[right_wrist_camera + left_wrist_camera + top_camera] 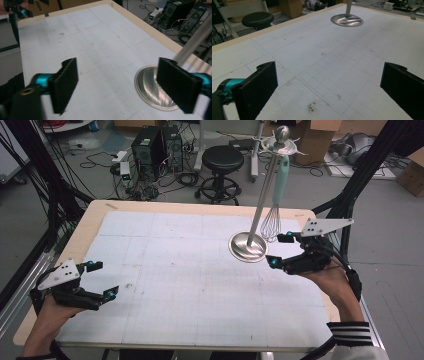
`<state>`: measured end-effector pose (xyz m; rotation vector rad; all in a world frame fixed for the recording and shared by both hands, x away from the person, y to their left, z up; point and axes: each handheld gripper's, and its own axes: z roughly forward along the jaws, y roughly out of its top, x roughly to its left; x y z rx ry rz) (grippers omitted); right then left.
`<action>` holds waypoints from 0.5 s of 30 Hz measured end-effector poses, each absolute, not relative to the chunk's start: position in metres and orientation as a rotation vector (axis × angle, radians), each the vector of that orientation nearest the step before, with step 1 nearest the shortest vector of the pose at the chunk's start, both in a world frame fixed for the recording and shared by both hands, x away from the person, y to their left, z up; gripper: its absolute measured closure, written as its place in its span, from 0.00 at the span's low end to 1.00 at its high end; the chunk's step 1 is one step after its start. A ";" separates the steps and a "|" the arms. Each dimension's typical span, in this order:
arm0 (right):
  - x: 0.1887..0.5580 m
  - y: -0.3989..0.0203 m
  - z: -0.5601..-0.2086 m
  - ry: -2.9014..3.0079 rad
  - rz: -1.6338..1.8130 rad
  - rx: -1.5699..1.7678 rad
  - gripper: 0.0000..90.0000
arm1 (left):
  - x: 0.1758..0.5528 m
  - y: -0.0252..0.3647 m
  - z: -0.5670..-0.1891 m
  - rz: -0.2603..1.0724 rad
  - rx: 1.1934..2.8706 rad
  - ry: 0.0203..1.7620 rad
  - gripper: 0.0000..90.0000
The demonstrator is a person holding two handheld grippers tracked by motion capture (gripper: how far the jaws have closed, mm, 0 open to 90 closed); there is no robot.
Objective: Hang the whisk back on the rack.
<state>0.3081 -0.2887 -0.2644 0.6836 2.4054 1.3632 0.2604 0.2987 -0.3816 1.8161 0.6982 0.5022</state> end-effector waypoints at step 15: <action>0.277 -0.294 -0.309 2.334 1.424 0.701 0.01 | 0.256 0.297 -0.376 0.514 1.811 0.673 0.02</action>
